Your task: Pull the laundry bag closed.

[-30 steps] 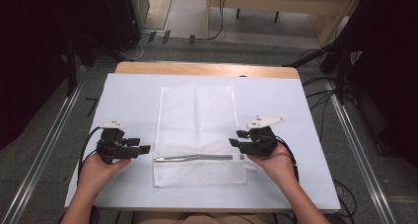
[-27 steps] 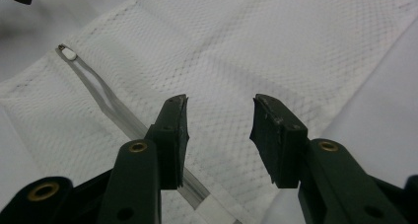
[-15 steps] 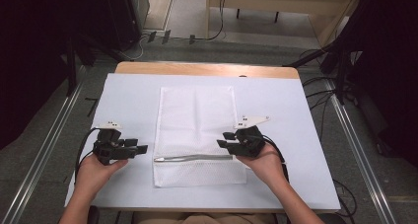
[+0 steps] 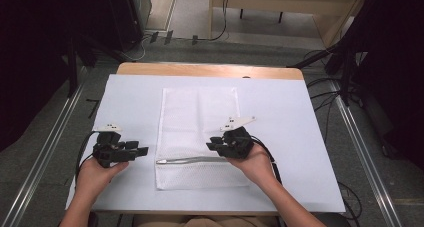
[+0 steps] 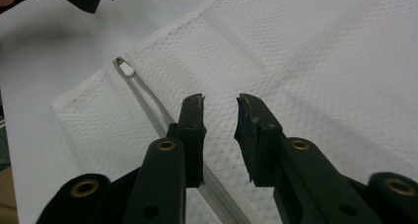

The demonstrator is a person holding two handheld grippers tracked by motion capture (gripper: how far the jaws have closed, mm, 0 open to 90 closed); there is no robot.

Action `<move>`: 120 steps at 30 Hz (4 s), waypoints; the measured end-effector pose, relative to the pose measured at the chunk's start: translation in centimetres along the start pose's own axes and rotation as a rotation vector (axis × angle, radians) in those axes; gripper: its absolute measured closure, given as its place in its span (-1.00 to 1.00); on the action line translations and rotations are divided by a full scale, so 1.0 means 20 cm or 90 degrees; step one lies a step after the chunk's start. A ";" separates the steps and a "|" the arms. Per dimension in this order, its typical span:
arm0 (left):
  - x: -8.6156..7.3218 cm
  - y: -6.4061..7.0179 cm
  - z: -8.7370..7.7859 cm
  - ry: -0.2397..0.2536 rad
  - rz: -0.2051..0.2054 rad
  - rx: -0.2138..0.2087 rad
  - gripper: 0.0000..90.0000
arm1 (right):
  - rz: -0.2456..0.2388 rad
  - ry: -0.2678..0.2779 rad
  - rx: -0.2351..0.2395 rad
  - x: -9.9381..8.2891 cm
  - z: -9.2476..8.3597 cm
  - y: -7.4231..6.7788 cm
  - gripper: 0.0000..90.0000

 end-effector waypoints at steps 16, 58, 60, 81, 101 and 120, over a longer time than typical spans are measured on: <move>0.00 -0.03 -0.03 -0.001 -0.004 0.005 -0.02 | -0.017 -0.009 0.051 0.06 0.12 -0.14 0.71; 0.04 -0.06 -0.03 0.008 0.004 0.008 -0.04 | -0.024 -0.082 0.113 0.10 0.51 -0.44 0.73; 0.04 -0.06 -0.03 0.007 0.004 0.008 -0.04 | -0.022 -0.085 0.113 0.10 0.53 -0.44 0.72; 0.04 -0.07 -0.03 0.009 0.003 0.008 -0.04 | -0.037 -0.082 0.119 0.12 0.56 -0.50 0.79; 0.03 -0.07 -0.04 0.010 -0.001 0.012 -0.04 | -0.065 -0.069 0.112 0.10 0.57 -0.58 0.93; 0.02 -0.05 -0.04 -0.003 0.014 -0.004 -0.01 | -0.069 -0.041 0.123 0.14 0.53 -0.53 0.96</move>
Point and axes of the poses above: each handheld gripper's, and its own axes: z roughly forward along the jaws, x roughly out of its top, y roughly to its right, the point moved 1 cm from there along z, roughly forward along the jaws, and after that the axes turned 13 degrees about -x, right-handed, at the moved point
